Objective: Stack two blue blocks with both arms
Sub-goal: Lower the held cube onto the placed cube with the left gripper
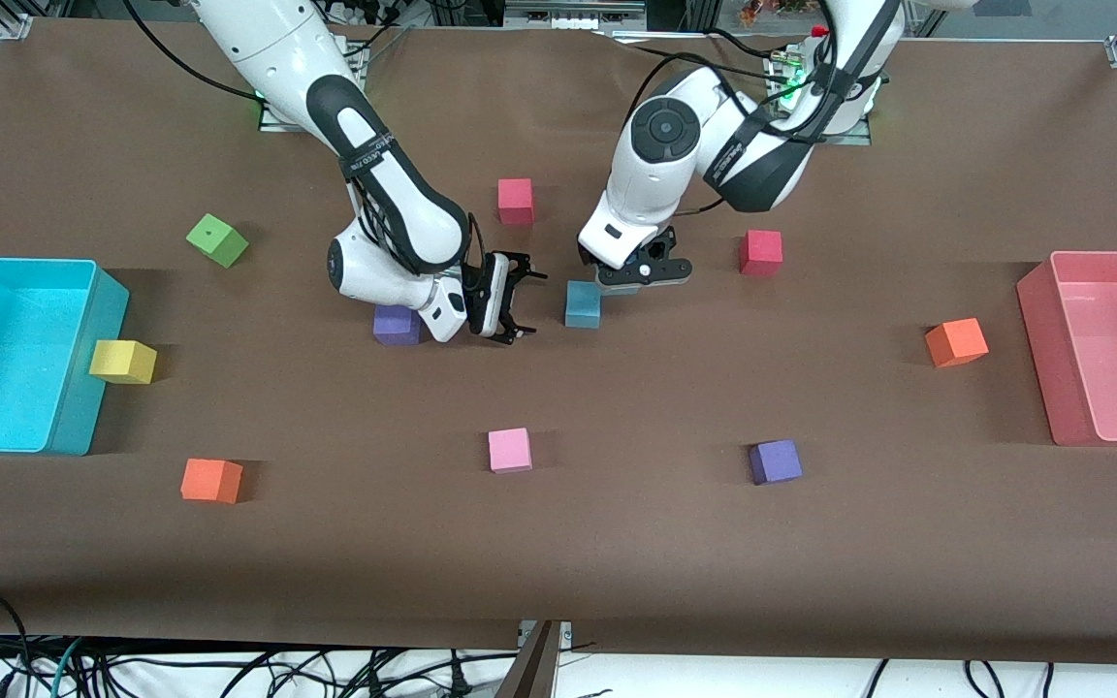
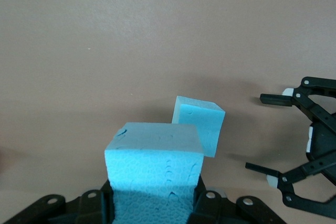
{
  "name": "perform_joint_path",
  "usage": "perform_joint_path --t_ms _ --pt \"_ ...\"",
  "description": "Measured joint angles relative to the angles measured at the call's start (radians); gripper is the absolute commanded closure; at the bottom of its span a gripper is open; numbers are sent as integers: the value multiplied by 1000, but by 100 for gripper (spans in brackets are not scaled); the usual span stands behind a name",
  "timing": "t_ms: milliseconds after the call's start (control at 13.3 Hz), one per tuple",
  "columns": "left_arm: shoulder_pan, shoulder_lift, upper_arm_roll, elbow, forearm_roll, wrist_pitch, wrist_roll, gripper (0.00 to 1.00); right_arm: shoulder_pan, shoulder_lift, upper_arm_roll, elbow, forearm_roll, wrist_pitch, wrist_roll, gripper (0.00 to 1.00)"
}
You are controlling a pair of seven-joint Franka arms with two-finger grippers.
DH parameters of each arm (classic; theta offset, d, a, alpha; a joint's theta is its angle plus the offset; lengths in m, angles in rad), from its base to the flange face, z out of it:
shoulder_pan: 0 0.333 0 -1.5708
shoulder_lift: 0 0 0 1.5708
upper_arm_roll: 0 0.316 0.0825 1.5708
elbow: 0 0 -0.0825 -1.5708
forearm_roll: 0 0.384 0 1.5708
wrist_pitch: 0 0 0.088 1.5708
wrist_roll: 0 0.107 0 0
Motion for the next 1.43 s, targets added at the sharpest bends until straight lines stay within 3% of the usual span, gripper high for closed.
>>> perform_joint_path --t_ms 451,1428 --pt "-40 116 5 107 0 45 -1 100 -2 8 0 2 0 -1 -10 0" --pt "-79 174 20 112 47 76 -7 100 -6 9 1 9 0 -18 -22 0"
